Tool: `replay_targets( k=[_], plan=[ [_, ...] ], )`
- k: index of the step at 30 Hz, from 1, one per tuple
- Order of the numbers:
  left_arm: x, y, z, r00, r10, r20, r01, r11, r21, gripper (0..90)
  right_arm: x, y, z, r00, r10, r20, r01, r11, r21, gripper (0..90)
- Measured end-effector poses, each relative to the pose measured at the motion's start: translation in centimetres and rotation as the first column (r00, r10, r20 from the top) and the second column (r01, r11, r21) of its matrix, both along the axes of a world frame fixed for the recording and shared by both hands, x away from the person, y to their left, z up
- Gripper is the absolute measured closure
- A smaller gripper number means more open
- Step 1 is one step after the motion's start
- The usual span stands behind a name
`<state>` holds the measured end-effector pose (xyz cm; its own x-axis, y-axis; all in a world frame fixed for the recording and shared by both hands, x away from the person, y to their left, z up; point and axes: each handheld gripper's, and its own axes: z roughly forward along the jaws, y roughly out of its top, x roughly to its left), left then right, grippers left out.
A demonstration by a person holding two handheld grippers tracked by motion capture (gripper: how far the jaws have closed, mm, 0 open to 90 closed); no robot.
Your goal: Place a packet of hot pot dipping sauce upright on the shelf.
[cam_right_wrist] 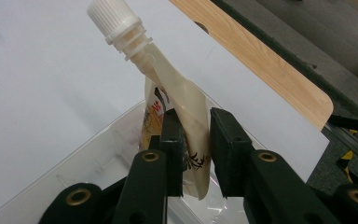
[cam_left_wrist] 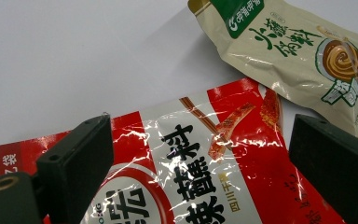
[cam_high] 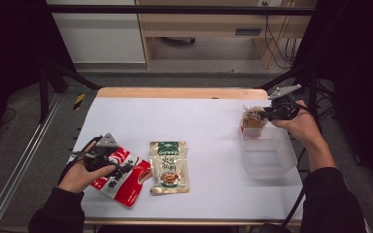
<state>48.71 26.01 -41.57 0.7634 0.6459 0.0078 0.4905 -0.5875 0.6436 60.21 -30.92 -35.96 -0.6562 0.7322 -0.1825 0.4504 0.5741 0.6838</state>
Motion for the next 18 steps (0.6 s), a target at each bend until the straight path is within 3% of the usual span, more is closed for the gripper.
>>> replay_targets(
  k=[3, 4, 5, 8, 9, 15, 16, 18],
  plan=[
    [0.0, 0.0, -0.1, 1.0000, 0.005, 0.002, -0.005, 1.0000, -0.005, 6.9, -0.1, 0.1, 0.1, 0.9997, -0.022, 0.009, 0.022, 0.9997, -0.015, 62.9],
    [0.0, 0.0, -0.1, 1.0000, 0.005, 0.002, -0.005, 1.0000, -0.005, 6.9, -0.1, 0.1, 0.1, 0.9997, -0.022, 0.009, 0.022, 0.9997, -0.015, 62.9],
    [0.0, 0.0, -0.1, 1.0000, 0.004, 0.003, -0.004, 1.0000, -0.005, 6.8, -0.4, 0.3, 0.3, 0.9989, -0.039, 0.025, 0.039, 0.9989, -0.025, 54.1],
    [0.0, 0.0, -0.1, 1.0000, 0.006, 0.003, -0.006, 1.0000, 0.001, 6.9, -0.7, 0.4, 0.6, 0.9974, -0.054, 0.047, 0.055, 0.9982, -0.023, 48.2],
    [0.0, -0.1, -0.1, 1.0000, 0.006, 0.004, -0.006, 1.0000, 0.003, 6.9, -1.2, 0.6, 1.0, 0.9951, -0.069, 0.070, 0.072, 0.9969, -0.033, 40.2],
    [0.0, -0.6, -0.3, 0.9999, -0.002, 0.017, 0.002, 1.0000, 0.007, 6.9, -2.7, 1.2, 2.2, 0.9856, -0.108, 0.130, 0.112, 0.9936, -0.018, 28.4],
    [0.0, -0.9, -0.2, 0.9997, -0.004, 0.026, 0.004, 1.0000, 0.004, 7.4, -3.8, 1.9, 2.7, 0.9804, -0.124, 0.153, 0.128, 0.9917, -0.014, 23.8],
    [-0.1, -1.0, -0.2, 0.9995, -0.006, 0.031, 0.006, 1.0000, 0.006, 7.5, -4.3, 2.4, 2.8, 0.9781, -0.139, 0.155, 0.142, 0.9899, -0.006, 21.5]
  ],
)
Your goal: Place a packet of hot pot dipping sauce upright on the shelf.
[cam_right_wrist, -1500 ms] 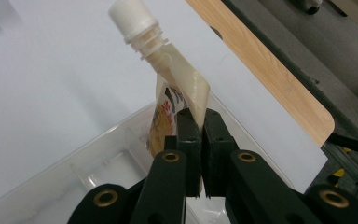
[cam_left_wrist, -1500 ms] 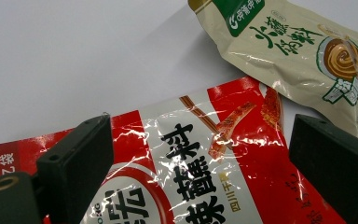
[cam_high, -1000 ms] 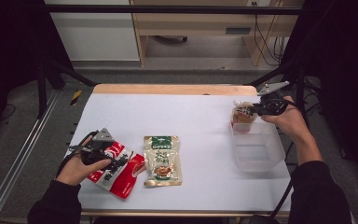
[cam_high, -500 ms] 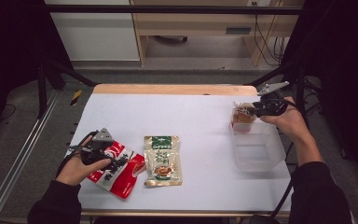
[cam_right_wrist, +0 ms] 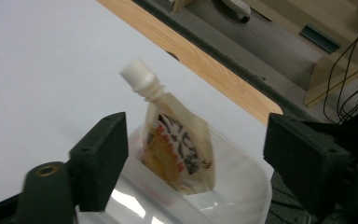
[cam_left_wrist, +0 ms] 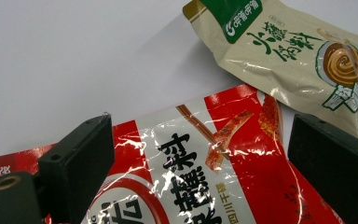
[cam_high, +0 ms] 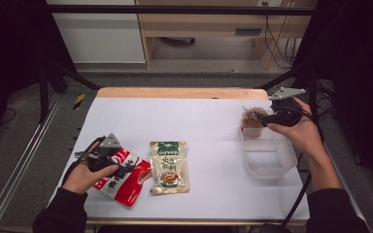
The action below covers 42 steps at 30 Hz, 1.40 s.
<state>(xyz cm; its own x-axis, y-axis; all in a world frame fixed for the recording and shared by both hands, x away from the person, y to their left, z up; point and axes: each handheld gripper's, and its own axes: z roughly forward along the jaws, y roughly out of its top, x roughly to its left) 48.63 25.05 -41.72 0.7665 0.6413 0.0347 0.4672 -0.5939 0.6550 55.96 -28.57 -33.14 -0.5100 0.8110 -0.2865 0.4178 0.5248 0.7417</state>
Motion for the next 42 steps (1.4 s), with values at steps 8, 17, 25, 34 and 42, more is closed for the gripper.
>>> replay_targets(
  k=[8, 17, 25, 34, 42],
  plan=[
    [-0.1, -0.7, 0.0, 0.9999, 0.000, 0.017, 0.000, 1.0000, 0.001, 7.5, -4.8, 4.8, 0.8, 0.9958, 0.020, 0.090, -0.024, 0.9985, 0.049, 11.3],
    [-0.2, -1.3, 0.0, 0.9996, -0.017, 0.024, 0.017, 0.9999, 0.003, 7.7, -7.4, 10.5, -1.1, 0.9894, 0.107, 0.098, -0.115, 0.9901, 0.080, 14.4],
    [-0.1, -1.6, 0.1, 0.9993, -0.018, 0.033, 0.017, 0.9998, 0.003, 8.1, -8.6, 15.1, -4.7, 0.9843, 0.169, 0.052, -0.174, 0.9776, 0.119, 18.8],
    [0.3, -2.7, -0.2, 0.9985, -0.044, 0.033, 0.044, 0.9990, 0.002, 9.0, -9.6, 18.9, -8.6, 0.9743, 0.225, 0.007, -0.224, 0.9678, 0.114, 22.1],
    [1.6, -4.0, -0.7, 0.9966, -0.078, 0.029, 0.078, 0.9969, -0.008, 13.4, -10.4, 19.2, -11.4, 0.9782, 0.207, -0.018, -0.204, 0.9733, 0.105, 23.5]
  ],
)
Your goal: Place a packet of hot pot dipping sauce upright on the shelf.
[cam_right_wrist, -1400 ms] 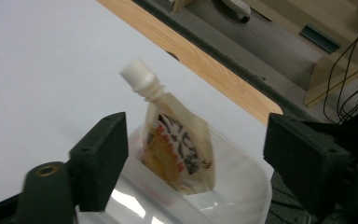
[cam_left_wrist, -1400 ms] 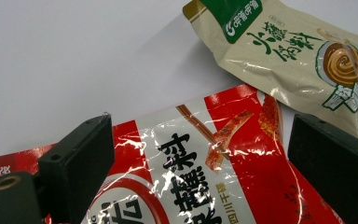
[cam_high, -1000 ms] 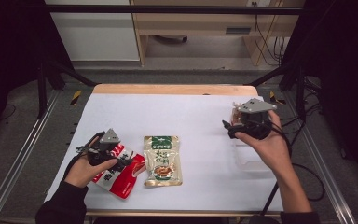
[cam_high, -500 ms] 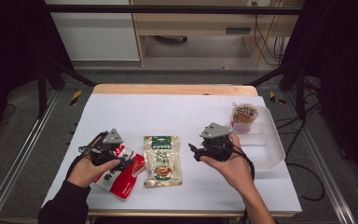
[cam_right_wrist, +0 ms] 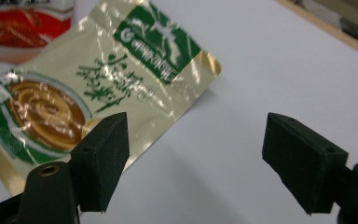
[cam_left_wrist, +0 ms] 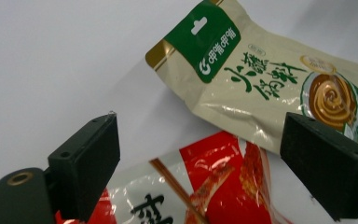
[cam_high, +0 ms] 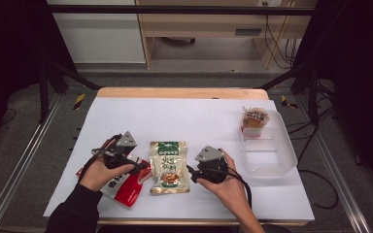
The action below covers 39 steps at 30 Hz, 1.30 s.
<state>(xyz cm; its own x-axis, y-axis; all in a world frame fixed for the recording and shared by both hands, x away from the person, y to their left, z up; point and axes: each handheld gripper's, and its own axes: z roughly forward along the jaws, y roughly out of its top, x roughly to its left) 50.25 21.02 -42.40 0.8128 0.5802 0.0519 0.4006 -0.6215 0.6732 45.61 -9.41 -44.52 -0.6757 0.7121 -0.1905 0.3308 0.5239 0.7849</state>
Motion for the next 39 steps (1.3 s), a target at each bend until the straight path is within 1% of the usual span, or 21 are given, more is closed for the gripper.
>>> replay_targets(
  k=[1, 6, 7, 9, 10, 11, 12, 13, 16, 17, 20, 24, 26, 28, 29, 31, 32, 33, 35, 37, 39],
  plan=[
    [0.6, -0.5, -0.2, 1.0000, -0.002, -0.009, 0.002, 1.0000, -0.008, 14.2, 0.0, 0.2, -0.4, 0.9998, 0.010, -0.019, -0.011, 0.9999, -0.013, 23.1],
    [2.1, -1.6, -1.1, 0.9988, -0.016, -0.046, 0.015, 0.9997, -0.021, 17.8, 0.0, 0.5, -0.7, 0.9996, 0.019, -0.022, -0.019, 0.9994, -0.027, 23.0],
    [2.1, -1.6, -1.1, 0.9988, -0.016, -0.046, 0.015, 0.9997, -0.021, 18.8, 0.0, 0.5, -0.7, 0.9995, 0.022, -0.025, -0.023, 0.9993, -0.031, 22.8],
    [2.5, -2.0, -1.8, 0.9974, -0.028, -0.066, 0.029, 0.9995, 0.010, 19.6, 0.0, 0.4, -0.8, 0.9994, 0.022, -0.025, -0.023, 0.9992, -0.033, 22.8],
    [2.5, -2.0, -1.8, 0.9974, -0.028, -0.066, 0.029, 0.9995, 0.010, 19.7, 0.0, 0.4, -0.8, 0.9994, 0.022, -0.025, -0.023, 0.9992, -0.033, 22.8],
    [2.8, -2.4, -2.3, 0.9964, -0.034, -0.078, 0.035, 0.9993, 0.015, 20.1, 0.0, 0.4, -0.9, 0.9993, 0.018, -0.031, -0.019, 0.9992, -0.035, 22.8],
    [2.8, -2.4, -2.3, 0.9964, -0.034, -0.078, 0.035, 0.9993, 0.015, 20.8, 0.0, 0.4, -0.9, 0.9993, 0.018, -0.031, -0.019, 0.9992, -0.035, 22.8],
    [3.0, -2.6, -2.5, 0.9954, -0.032, -0.090, 0.032, 0.9995, -0.004, 22.7, 0.1, 0.4, -1.0, 0.9990, 0.029, -0.032, -0.031, 0.9985, -0.046, 22.7],
    [3.1, -2.8, -2.6, 0.9949, -0.042, -0.091, 0.041, 0.9991, -0.008, 25.6, 0.0, 0.5, -1.1, 0.9990, 0.027, -0.037, -0.029, 0.9982, -0.054, 22.7],
    [3.1, -2.9, -2.6, 0.9936, -0.048, -0.102, 0.047, 0.9988, -0.011, 28.4, 0.0, 0.6, -1.1, 0.9988, 0.032, -0.037, -0.034, 0.9979, -0.055, 22.6],
    [3.0, -3.0, -2.6, 0.9927, -0.056, -0.107, 0.055, 0.9984, -0.011, 34.3, 0.0, 0.5, -1.1, 0.9988, 0.031, -0.038, -0.033, 0.9978, -0.058, 22.6],
    [3.0, -2.9, -2.3, 0.9923, -0.041, -0.117, 0.037, 0.9987, -0.035, 46.9, 0.1, 0.5, -1.2, 0.9989, 0.028, -0.038, -0.030, 0.9977, -0.061, 22.5],
    [3.0, -2.8, -2.2, 0.9923, -0.032, -0.120, 0.027, 0.9986, -0.045, 56.1, 0.1, 0.5, -1.2, 0.9989, 0.026, -0.039, -0.028, 0.9978, -0.060, 22.5],
    [2.9, -2.8, -2.2, 0.9920, -0.032, -0.122, 0.027, 0.9986, -0.046, 62.3, 0.1, 0.5, -1.2, 0.9990, 0.024, -0.038, -0.026, 0.9979, -0.060, 22.5],
    [2.9, -2.9, -2.2, 0.9923, -0.029, -0.120, 0.025, 0.9990, -0.037, 62.3, 0.1, 0.5, -1.2, 0.9990, 0.023, -0.039, -0.026, 0.9978, -0.060, 22.5],
    [2.9, -3.0, -2.3, 0.9938, -0.012, -0.110, 0.010, 0.9997, -0.022, 69.5, 0.1, 0.5, -1.2, 0.9990, 0.025, -0.037, -0.027, 0.9975, -0.066, 22.5],
    [2.8, -2.9, -2.2, 0.9945, -0.005, -0.104, 0.002, 0.9998, -0.021, 73.6, 0.1, 0.5, -1.2, 0.9990, 0.025, -0.038, -0.027, 0.9975, -0.065, 22.4],
    [2.7, -2.9, -2.1, 0.9955, 0.009, -0.094, -0.011, 0.9998, -0.019, 81.4, 0.1, 0.4, -1.2, 0.9991, 0.024, -0.034, -0.026, 0.9976, -0.064, 22.5],
    [2.7, -2.9, -2.0, 0.9959, 0.010, -0.090, -0.012, 0.9996, -0.025, 83.3, 0.1, 0.4, -1.2, 0.9992, 0.026, -0.030, -0.028, 0.9976, -0.063, 22.4],
    [2.5, -2.9, -1.9, 0.9962, 0.002, -0.087, -0.004, 0.9998, -0.021, 89.1, 0.1, 0.3, -1.2, 0.9992, 0.025, -0.031, -0.027, 0.9975, -0.065, 22.4],
    [2.3, -2.9, -1.7, 0.9964, -0.004, -0.085, 0.002, 0.9999, -0.014, 90.0, 0.1, 0.2, -1.2, 0.9993, 0.020, -0.032, -0.022, 0.9977, -0.064, 22.4]
  ],
)
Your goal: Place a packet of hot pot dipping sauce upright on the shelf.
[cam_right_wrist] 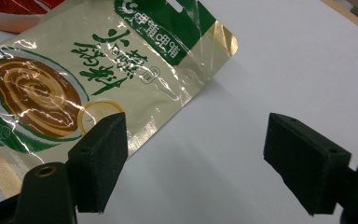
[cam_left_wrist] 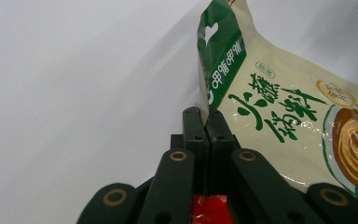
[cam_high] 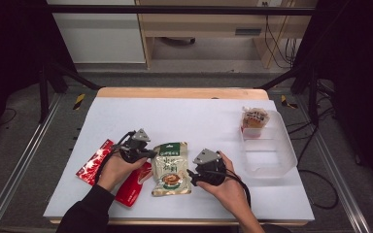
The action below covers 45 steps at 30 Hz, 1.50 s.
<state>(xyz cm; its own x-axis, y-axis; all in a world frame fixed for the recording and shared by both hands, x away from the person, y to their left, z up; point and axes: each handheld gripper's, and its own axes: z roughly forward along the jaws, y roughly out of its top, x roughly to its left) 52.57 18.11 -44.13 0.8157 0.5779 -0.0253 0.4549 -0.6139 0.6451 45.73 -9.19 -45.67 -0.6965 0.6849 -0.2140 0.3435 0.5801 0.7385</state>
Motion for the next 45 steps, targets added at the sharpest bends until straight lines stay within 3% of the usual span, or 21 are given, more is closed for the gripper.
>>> replay_targets(
  k=[3, 8, 18, 31, 34, 45],
  plan=[
    [-0.2, 0.0, 0.2, 1.0000, -0.003, 0.005, 0.003, 1.0000, 0.004, 90.0, 0.1, -0.1, 0.0, 1.0000, 0.002, 0.004, -0.002, 1.0000, -0.005, 22.4],
    [-0.7, 0.3, 1.2, 0.9999, -0.010, 0.013, 0.011, 0.9995, -0.029, 90.0, 0.0, 0.0, 0.0, 1.0000, -0.001, 0.002, 0.001, 1.0000, -0.003, 22.1],
    [-2.0, 0.1, 3.4, 0.9969, -0.044, 0.065, 0.047, 0.9979, -0.044, 90.0, -0.1, 0.2, 0.1, 0.9999, 0.014, 0.010, -0.013, 0.9999, -0.009, 22.6],
    [-2.4, 0.0, 4.3, 0.9942, -0.069, 0.083, 0.073, 0.9962, -0.048, 90.0, 0.0, 0.0, 0.6, 0.9997, 0.013, 0.020, -0.013, 0.9999, -0.005, 26.4],
    [-2.6, -0.1, 4.7, 0.9929, -0.078, 0.089, 0.083, 0.9952, -0.051, 90.0, 0.0, 0.1, 1.3, 0.9995, 0.027, 0.018, -0.028, 0.9996, 0.008, 30.8],
    [-3.4, -0.6, 5.9, 0.9872, -0.105, 0.119, 0.112, 0.9926, -0.048, 90.0, 1.2, 0.5, 4.6, 0.9959, 0.079, 0.043, -0.076, 0.9948, -0.067, 30.2]
  ],
)
